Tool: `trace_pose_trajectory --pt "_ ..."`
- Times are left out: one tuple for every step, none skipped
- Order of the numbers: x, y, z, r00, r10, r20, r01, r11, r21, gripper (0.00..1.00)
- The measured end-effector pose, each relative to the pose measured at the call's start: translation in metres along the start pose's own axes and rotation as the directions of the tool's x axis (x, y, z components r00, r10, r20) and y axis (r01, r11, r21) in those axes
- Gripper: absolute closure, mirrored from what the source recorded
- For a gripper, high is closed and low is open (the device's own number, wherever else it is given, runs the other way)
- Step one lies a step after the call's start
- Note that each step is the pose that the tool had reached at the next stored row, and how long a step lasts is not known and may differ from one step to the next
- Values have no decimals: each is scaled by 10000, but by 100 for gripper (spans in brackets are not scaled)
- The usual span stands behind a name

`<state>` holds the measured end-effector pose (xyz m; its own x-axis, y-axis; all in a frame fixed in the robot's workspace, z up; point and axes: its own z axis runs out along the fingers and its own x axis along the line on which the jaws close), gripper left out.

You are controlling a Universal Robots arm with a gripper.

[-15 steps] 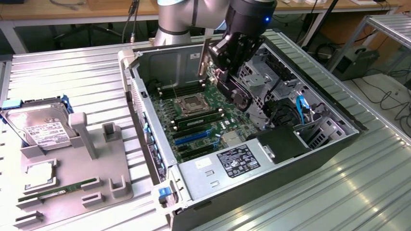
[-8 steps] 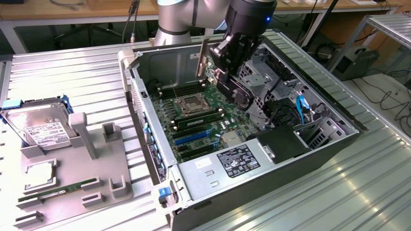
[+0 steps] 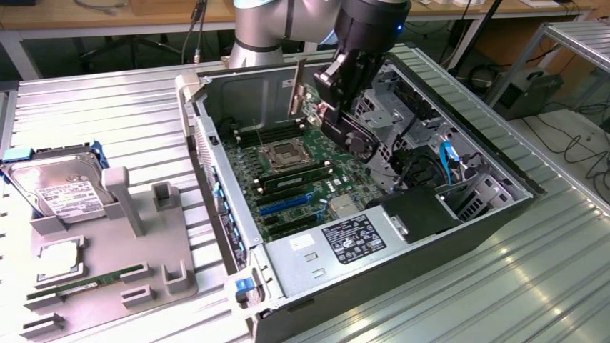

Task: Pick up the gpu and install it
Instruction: 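Insert the gpu into the slot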

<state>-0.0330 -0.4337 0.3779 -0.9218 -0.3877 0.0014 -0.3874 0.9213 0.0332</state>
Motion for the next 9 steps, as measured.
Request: trace_pose_trajectory --pt "0 0 0 10000 -87 -3 87 10000 0 74" --pt "0 0 0 9999 -169 -6 169 9999 0 74" --pt "0 0 0 9997 -260 -9 260 9997 0 74" --pt "0 0 0 9993 -374 -13 374 9993 1 74" --pt "0 0 0 9990 -455 -15 455 9990 1 74" --pt "0 0 0 9985 -543 -18 543 9985 0 74" --pt "0 0 1 9980 -630 -21 630 9980 0 74" --pt "0 0 1 9974 -727 -24 727 9974 0 74" --pt "0 0 1 9967 -806 -27 806 9967 0 74"
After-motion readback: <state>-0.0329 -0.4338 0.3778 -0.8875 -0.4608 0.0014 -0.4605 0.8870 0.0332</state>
